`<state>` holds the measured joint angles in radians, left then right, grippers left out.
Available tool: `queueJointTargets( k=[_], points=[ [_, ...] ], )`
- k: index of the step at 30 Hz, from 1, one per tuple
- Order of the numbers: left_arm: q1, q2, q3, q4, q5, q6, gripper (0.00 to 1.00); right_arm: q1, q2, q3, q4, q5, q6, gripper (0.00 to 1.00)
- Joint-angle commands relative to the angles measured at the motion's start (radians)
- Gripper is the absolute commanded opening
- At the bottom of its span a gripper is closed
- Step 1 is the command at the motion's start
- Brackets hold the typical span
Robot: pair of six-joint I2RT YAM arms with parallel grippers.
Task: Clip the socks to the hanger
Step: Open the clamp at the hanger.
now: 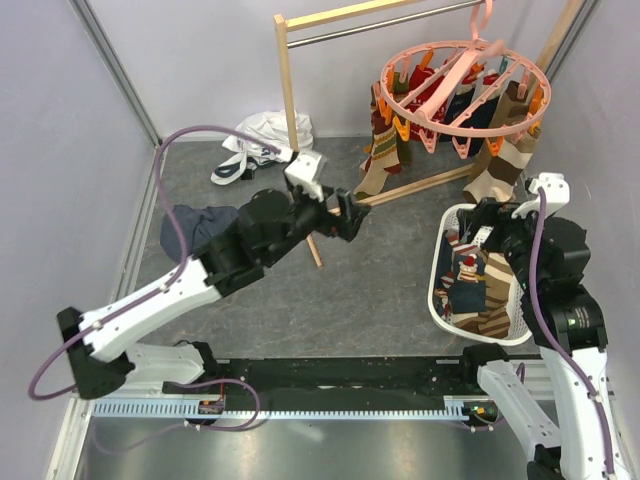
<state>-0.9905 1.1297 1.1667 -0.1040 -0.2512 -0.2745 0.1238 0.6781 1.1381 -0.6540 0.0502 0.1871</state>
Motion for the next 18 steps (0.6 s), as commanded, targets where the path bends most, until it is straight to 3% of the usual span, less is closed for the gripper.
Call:
queueJointTargets(
  k=[1,9,18],
  points=[
    [-0.040,0.165,0.232,0.018,-0.125,-0.058,0.96,0.048,-0.066,-0.067,0.017,-0.047,0.100,0.96],
    [-0.039,0.461,0.542,0.013,-0.221,-0.035,0.92,0.103,-0.120,-0.081,0.004,-0.041,0.109,0.98],
    [0.018,0.593,0.720,-0.020,-0.201,-0.052,0.74,0.103,-0.172,-0.081,-0.049,-0.084,0.117,0.98]
  ],
)
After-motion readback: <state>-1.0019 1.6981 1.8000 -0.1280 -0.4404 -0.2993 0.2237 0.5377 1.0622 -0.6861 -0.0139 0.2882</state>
